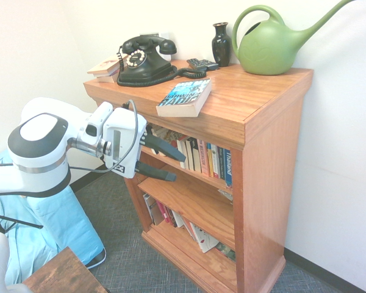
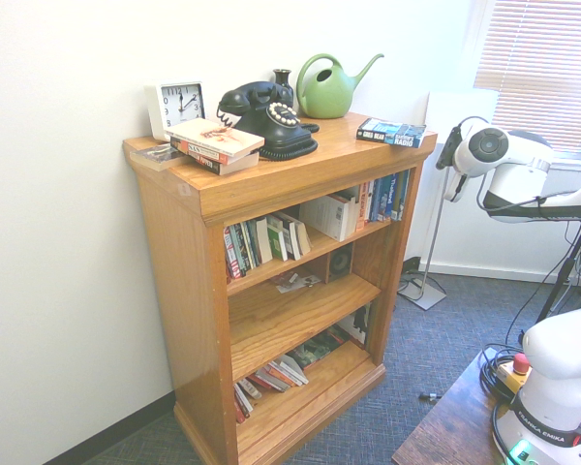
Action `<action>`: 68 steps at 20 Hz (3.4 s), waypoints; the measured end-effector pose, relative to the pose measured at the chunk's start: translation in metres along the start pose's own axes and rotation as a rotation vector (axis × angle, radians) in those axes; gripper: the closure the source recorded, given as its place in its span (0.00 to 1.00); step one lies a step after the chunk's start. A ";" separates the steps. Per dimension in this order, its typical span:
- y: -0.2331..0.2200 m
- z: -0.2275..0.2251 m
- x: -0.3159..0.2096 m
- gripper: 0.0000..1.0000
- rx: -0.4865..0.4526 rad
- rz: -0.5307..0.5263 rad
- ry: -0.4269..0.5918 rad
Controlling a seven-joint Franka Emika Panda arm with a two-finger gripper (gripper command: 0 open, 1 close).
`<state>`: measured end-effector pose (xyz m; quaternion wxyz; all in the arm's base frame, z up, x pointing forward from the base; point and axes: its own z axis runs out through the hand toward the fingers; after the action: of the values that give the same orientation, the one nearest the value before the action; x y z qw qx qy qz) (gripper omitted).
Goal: Put the book on the shelf
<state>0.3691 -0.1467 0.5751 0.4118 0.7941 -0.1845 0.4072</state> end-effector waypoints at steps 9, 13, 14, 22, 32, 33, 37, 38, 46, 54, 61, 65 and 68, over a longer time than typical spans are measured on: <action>-0.046 -0.013 0.053 0.00 0.012 -0.067 0.175; -0.054 -0.017 0.067 0.00 0.010 -0.073 0.196; -0.055 -0.016 0.069 0.00 0.009 -0.075 0.198; -0.069 -0.003 0.079 1.00 -0.005 -0.091 0.184; -0.064 0.003 0.079 1.00 -0.049 -0.045 0.164; -0.063 0.004 0.079 1.00 -0.054 -0.039 0.161; -0.066 0.006 0.076 1.00 -0.063 -0.036 0.152; -0.068 0.005 0.075 1.00 -0.062 -0.037 0.151; -0.075 -0.003 0.076 1.00 -0.078 -0.042 0.153; -0.038 -0.031 0.080 1.00 -0.040 0.094 0.060; -0.001 -0.133 0.024 1.00 0.172 0.301 -0.207; -0.009 -0.165 -0.040 1.00 0.304 0.396 -0.384; -0.029 -0.166 -0.089 1.00 0.366 0.422 -0.497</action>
<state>0.2516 0.0004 0.5440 0.1126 0.8736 -0.3628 0.3042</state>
